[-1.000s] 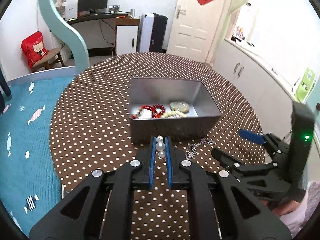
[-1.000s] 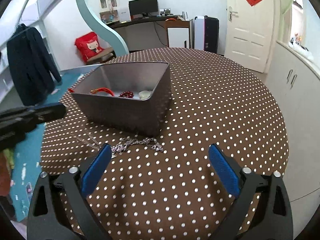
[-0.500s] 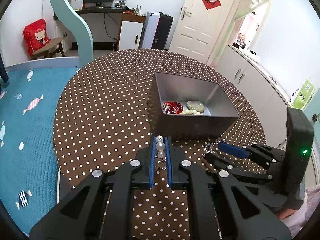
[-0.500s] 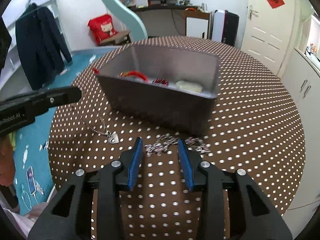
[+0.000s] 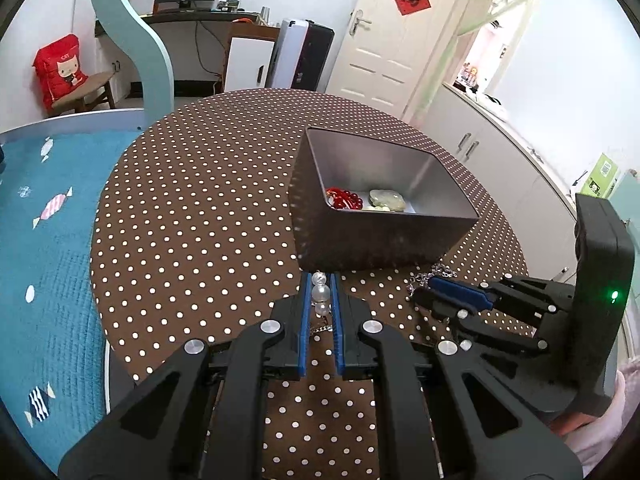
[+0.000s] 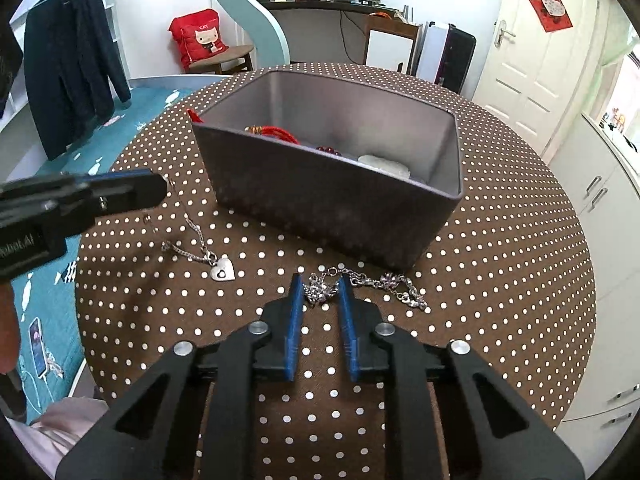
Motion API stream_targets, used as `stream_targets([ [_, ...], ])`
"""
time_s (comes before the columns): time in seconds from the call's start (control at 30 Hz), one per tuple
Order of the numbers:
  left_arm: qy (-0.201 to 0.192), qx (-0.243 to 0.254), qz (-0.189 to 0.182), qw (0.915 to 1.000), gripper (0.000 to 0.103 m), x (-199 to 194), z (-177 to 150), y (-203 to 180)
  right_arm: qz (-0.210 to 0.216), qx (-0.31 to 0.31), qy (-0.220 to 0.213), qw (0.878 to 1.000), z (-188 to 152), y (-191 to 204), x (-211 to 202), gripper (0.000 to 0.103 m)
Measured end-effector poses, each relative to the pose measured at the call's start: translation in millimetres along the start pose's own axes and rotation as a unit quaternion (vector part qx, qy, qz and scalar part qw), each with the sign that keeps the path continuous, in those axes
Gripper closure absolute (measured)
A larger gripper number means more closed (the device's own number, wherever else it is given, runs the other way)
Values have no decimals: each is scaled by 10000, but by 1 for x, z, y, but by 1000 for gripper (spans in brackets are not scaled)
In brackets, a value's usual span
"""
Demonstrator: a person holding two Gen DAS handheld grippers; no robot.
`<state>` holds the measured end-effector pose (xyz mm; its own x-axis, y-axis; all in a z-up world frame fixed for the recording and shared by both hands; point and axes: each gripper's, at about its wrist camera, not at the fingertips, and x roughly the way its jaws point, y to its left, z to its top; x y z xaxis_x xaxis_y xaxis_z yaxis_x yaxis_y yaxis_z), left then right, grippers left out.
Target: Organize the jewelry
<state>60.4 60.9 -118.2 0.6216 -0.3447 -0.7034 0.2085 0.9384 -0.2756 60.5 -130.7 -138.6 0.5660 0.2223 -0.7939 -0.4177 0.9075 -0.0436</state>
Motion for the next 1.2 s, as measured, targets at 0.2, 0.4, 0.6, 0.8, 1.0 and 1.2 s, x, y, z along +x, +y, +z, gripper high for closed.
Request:
stream_targets([
  [0.2,12,36,-60,10000,94,3,-1,-3,-42,-54,125,9999,-4,1,6,96],
  [0.4,56,54,-78,9999,94,5,-1,-6,17,49,26,10000,-6,0,14,98],
  [0.6,84,63,-38,9999,94,7,1,-6,70,141,40,9999,0,-6,18,103],
  [0.8,4,101,-47,9999,94,2,3,-9,140,171,-53,9997,2,-9,6,103],
  [1.0,-247,106,-53,9996,94,-9,8,-14,96,218,-243,9994,0,-12,-13,103],
  [1.2,-581,198,-321,9976,94,-33,26,-23,93,255,-620,9977,10,-21,-41,103],
])
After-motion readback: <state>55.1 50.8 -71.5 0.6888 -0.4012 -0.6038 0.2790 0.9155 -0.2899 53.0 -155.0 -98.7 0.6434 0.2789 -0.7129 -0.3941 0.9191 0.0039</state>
